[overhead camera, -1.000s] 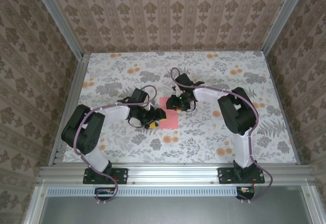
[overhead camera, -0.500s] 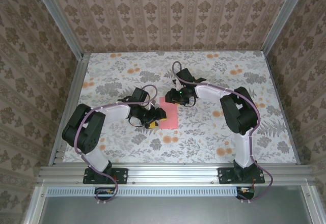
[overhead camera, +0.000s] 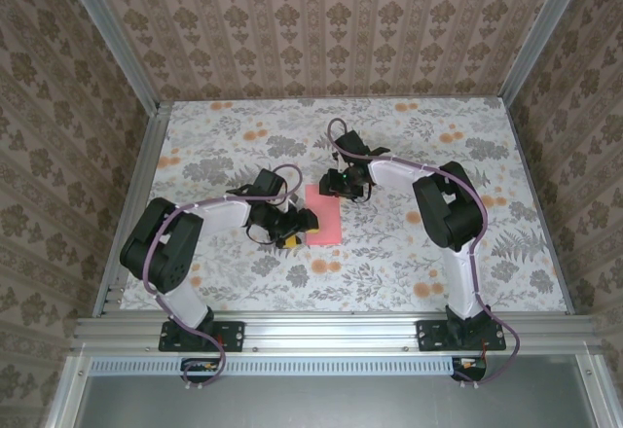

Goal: Fold a paper plane with a square sheet of paper (pick it up from the middle)
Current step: Fold the triangle a second time at the center of the table.

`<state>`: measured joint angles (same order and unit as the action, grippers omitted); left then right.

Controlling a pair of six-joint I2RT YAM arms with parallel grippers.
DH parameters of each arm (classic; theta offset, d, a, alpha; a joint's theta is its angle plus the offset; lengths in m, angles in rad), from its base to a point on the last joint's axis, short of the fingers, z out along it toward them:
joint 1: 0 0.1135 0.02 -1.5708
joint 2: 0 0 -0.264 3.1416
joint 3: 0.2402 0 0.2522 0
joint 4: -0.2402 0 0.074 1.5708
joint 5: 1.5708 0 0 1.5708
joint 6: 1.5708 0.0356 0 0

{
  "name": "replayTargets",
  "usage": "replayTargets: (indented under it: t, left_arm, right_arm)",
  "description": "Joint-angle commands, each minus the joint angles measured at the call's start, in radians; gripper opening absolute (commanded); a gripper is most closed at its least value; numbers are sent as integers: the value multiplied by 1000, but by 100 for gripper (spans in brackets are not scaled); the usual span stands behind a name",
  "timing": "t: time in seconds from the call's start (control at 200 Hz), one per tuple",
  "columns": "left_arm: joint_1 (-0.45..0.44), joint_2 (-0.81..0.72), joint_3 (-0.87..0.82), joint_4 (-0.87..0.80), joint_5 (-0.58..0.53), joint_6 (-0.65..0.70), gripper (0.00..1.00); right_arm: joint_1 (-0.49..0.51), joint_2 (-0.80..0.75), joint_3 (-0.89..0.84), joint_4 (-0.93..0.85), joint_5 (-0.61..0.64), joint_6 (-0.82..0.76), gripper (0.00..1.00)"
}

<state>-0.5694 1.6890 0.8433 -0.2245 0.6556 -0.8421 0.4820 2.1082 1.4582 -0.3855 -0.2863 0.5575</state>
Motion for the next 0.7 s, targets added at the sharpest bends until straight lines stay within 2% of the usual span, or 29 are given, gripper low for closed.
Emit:
replayTargets:
  t: [0.0, 0.425, 0.695]
  left_arm:
    - [-9, 18, 21, -11, 14, 6, 71]
    - [-20, 41, 39, 42, 57, -5, 69]
    - [-21, 27, 50, 45, 57, -3, 61]
  right_arm:
    - [-3, 47, 3, -59, 44, 22, 47]
    - [-3, 50, -3, -58, 42, 29, 47]
    - [-3, 50, -6, -59, 42, 27, 47]
